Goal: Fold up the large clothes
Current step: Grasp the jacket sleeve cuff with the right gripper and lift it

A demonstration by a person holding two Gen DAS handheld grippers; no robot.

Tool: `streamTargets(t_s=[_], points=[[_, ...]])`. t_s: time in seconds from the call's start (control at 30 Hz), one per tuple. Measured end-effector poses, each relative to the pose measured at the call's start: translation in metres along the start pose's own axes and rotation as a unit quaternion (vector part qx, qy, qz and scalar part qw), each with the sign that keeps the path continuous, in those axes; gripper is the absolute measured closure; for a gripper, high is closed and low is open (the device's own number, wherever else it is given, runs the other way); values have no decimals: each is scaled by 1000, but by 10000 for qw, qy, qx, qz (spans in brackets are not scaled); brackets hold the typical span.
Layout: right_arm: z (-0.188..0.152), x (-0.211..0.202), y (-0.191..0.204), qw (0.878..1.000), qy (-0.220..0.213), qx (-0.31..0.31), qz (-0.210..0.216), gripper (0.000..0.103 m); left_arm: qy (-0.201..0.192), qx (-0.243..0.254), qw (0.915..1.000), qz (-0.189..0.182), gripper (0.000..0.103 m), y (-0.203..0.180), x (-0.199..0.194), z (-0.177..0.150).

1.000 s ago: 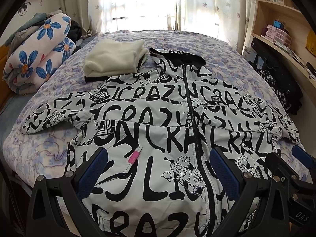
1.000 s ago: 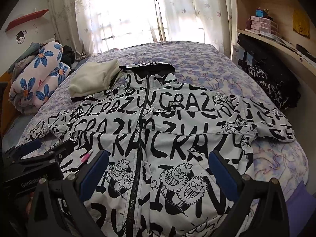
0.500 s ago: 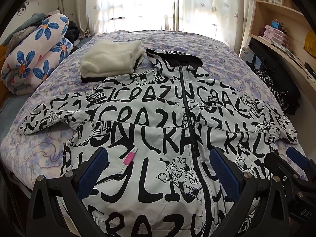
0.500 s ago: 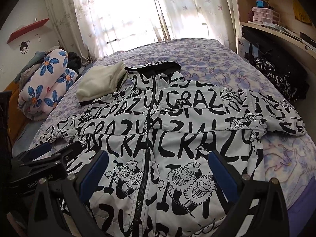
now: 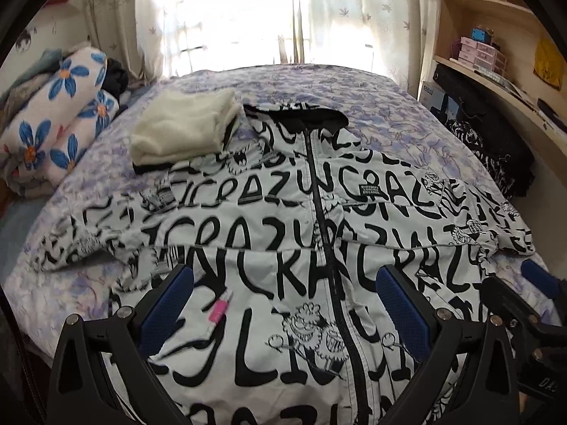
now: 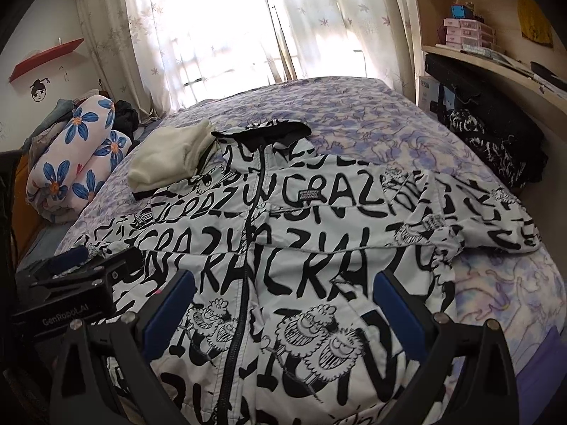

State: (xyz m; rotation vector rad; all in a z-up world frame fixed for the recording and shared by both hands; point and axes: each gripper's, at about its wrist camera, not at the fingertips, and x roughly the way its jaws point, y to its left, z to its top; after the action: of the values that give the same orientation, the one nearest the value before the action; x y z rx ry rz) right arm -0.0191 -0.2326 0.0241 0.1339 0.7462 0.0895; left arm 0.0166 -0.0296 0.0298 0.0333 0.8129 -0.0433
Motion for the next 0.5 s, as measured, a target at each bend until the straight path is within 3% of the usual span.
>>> streamTargets(t_s=[0.3,0.5], points=[[37,-21,-40,9979,-462,-58,-454,2,-223,366,9981,-452,1,-45,-3,55],[62,-34,-83,9947,-676,69,-776,2,-655,778,9933,-555,1,-93,-4,81]])
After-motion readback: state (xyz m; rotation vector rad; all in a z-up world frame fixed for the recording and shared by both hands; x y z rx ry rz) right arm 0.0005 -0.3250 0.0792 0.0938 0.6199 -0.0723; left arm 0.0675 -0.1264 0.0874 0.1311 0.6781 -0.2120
